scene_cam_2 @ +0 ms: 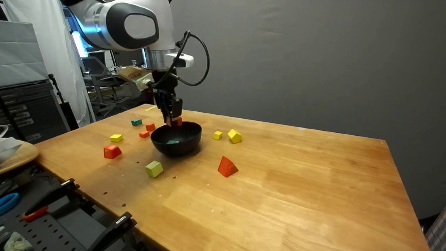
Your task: Pick up all the cubes and put them in the black bowl
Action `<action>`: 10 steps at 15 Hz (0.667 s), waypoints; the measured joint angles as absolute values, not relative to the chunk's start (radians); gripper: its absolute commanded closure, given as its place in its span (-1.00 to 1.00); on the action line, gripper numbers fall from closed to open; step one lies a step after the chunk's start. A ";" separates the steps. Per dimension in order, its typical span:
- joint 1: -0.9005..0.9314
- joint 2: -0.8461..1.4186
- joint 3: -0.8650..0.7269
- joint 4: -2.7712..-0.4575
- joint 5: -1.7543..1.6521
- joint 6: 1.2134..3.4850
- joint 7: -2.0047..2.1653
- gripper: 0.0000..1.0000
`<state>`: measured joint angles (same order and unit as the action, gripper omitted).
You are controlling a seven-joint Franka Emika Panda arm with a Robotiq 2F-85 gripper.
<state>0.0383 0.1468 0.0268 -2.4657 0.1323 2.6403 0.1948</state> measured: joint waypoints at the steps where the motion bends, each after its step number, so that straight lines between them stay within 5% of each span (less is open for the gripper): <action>1: 0.040 0.163 0.037 -2.463 0.144 2.641 0.193 -0.39; 5: 0.043 0.207 0.053 -2.450 0.156 2.651 0.192 -1.00; 10: 0.096 0.149 0.093 -2.440 0.099 2.695 0.157 -1.00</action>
<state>0.0965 0.1486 0.0925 -2.4402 0.0986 2.6949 0.1569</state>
